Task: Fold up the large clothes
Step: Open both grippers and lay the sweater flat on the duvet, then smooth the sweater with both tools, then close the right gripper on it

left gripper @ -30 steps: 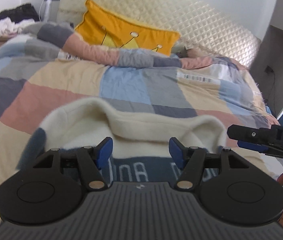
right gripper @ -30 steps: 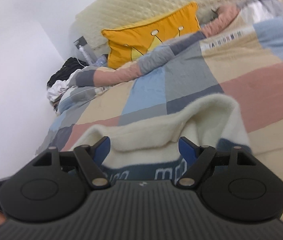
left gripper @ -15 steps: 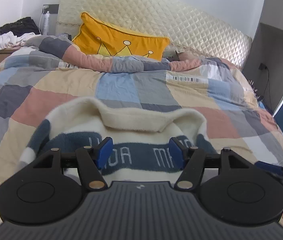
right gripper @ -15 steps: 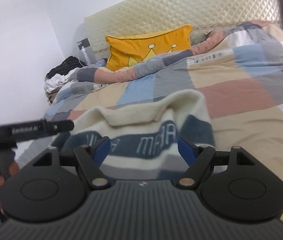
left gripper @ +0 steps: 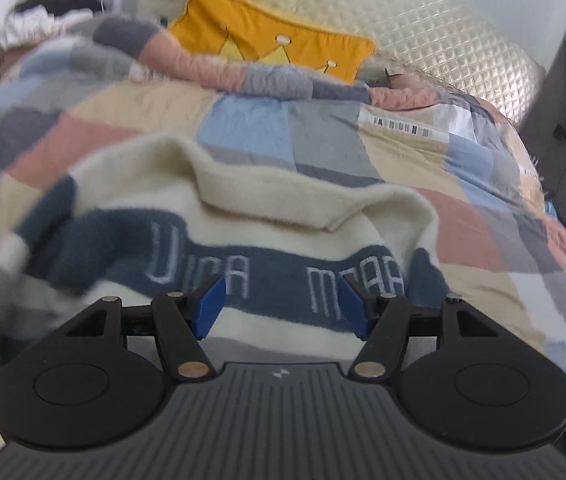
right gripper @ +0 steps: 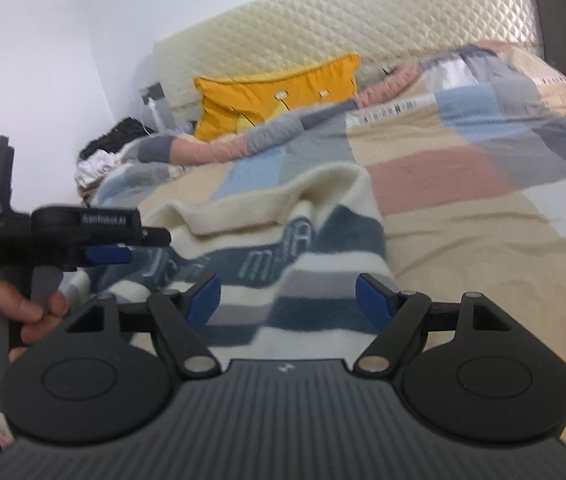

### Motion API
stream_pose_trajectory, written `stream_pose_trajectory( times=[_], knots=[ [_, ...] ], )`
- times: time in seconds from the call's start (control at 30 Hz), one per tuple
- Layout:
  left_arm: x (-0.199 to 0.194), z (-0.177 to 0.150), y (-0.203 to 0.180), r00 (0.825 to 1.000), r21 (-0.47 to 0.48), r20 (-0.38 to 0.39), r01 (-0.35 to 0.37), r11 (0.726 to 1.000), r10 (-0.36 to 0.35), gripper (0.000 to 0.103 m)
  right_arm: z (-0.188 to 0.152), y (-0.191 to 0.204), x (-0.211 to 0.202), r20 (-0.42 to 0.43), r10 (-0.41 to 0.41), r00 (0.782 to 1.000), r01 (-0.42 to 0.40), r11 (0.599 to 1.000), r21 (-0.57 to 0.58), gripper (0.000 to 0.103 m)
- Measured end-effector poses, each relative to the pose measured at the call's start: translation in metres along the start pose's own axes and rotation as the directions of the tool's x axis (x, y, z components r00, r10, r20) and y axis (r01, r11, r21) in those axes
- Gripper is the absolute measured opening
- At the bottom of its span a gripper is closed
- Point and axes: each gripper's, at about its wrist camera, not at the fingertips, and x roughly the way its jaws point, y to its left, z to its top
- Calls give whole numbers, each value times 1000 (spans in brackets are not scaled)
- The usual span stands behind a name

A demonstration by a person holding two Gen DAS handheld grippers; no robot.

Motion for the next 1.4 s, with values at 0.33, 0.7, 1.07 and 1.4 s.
stream_pose_trajectory(
  times=[0.33,0.7,1.07,1.4],
  knots=[
    [112,36,-16,985,74,-76,-148,986,154,69,-1,-12,44,-51,23,998,-18,995,97,77],
    [208,66,1,965,160,-79,-234,959,249,71,-5,-40,86,-85,73,994,-52,973,227,78],
    [259,140,4,968,7,7,-252,968,252,71,-3,-52,96,-36,99,994,-85,954,287,77],
    [276,133,6,977,49,34,-210,976,209,72,0,-48,99,-18,88,996,-82,966,244,78]
  ],
)
